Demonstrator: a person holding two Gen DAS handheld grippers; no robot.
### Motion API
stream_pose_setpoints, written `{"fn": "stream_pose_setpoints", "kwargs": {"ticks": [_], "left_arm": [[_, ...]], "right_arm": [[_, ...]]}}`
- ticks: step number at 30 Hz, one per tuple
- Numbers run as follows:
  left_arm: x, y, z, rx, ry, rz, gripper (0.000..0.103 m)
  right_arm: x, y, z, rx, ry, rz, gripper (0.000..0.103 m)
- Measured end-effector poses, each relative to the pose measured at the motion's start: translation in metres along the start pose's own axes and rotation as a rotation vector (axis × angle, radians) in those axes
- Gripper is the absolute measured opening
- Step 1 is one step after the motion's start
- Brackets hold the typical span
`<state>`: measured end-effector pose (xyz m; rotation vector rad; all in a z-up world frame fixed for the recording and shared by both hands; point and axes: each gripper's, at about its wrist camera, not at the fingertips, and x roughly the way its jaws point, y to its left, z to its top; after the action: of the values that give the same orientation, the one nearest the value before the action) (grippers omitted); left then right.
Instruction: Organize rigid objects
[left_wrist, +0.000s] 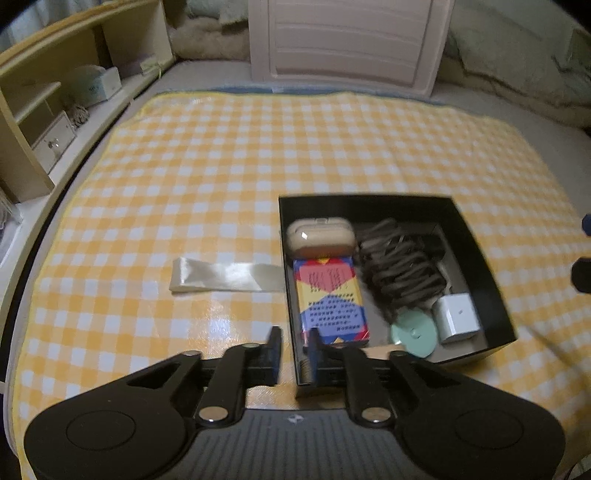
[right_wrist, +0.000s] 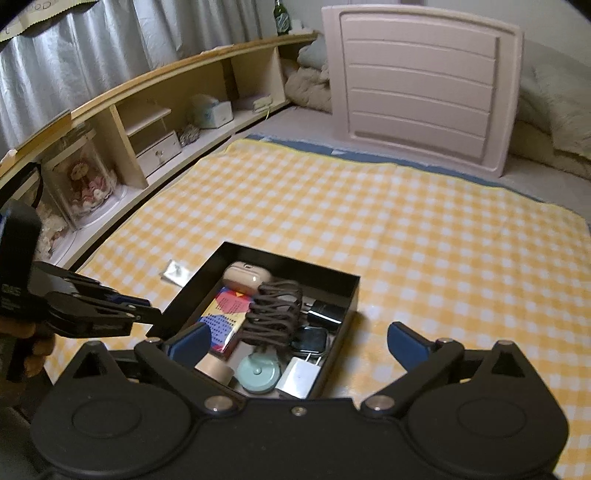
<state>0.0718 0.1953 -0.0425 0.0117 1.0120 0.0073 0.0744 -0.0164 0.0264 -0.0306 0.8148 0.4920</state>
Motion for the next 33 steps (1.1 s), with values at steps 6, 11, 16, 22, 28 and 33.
{"fn": "stream_pose_setpoints", "kwargs": {"ticks": [6, 11, 16, 22, 28, 33], "left_arm": [[-0.042, -0.008, -0.001, -0.018, -0.117, -0.033, 0.061], [-0.075, -0.02, -0.005, -0.029, -0.215, -0.05, 0.084], [-0.1, -0.03, -0.011, -0.048, -0.274, -0.07, 0.093], [-0.121, -0.045, -0.023, -0.029, -0.334, -0.061, 0.101], [-0.134, -0.052, -0.045, -0.045, -0.354, -0.081, 0.103], [-0.137, -0.06, -0.06, -0.014, -0.371, -0.076, 0.103]], "right_arm": [[-0.013, 0.0, -0.003, 0.016, -0.032, -0.031, 0.103], [-0.03, 0.003, -0.01, 0.018, -0.061, -0.054, 0.103], [-0.05, 0.005, -0.018, 0.035, -0.099, -0.078, 0.103], [-0.073, 0.006, -0.026, 0.052, -0.145, -0.104, 0.103], [-0.083, 0.01, -0.038, 0.062, -0.155, -0.113, 0.103], [-0.086, 0.012, -0.05, 0.087, -0.143, -0.109, 0.103]]}}
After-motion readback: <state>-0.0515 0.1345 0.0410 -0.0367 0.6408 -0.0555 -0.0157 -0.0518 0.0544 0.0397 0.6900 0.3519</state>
